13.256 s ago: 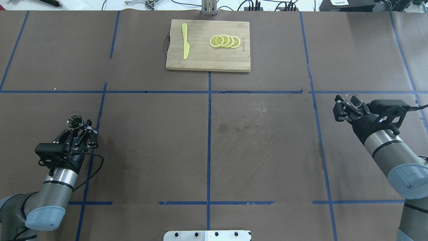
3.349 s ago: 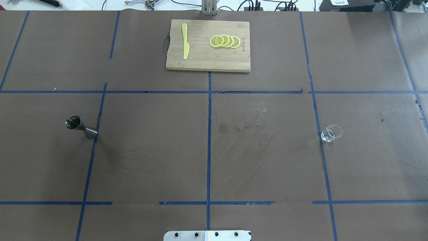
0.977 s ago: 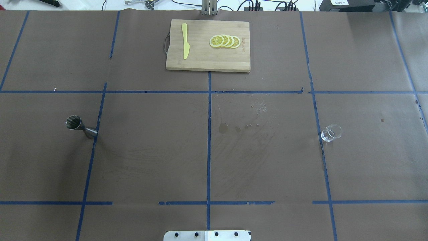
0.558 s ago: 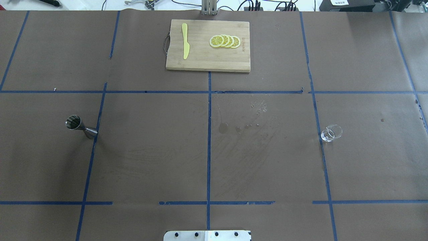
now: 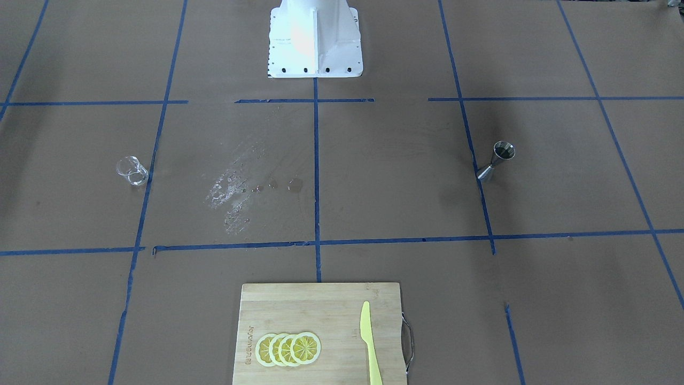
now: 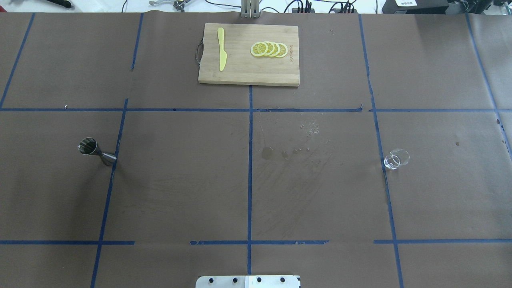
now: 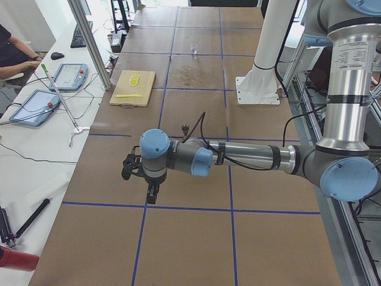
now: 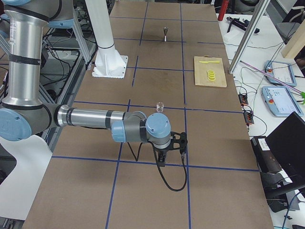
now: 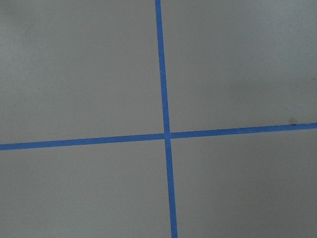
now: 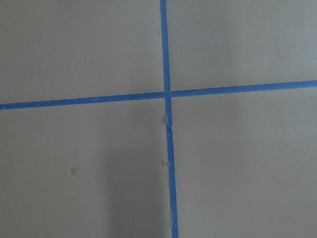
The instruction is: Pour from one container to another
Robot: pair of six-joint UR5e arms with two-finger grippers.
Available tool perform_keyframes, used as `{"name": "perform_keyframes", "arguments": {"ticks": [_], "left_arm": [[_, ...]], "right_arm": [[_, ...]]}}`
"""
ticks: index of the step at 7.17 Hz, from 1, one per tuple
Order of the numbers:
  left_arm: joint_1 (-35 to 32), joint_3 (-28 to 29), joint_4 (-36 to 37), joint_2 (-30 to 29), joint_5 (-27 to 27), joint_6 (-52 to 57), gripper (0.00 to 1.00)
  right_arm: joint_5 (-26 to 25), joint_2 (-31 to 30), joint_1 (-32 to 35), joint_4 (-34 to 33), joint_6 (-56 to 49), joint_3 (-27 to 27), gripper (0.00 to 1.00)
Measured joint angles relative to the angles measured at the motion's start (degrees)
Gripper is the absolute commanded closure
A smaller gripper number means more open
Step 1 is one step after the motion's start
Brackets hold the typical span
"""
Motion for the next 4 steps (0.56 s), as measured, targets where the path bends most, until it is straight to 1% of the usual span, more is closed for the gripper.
{"name": "perform_keyframes", "arguments": {"ticks": [4], "left_arm": [[0.01, -0.04, -0.11, 0.01, -0.01, 0.08, 0.00]], "right_arm": [[0.10, 0.25, -0.04, 0.51, 0.45, 0.00, 0.00]]}}
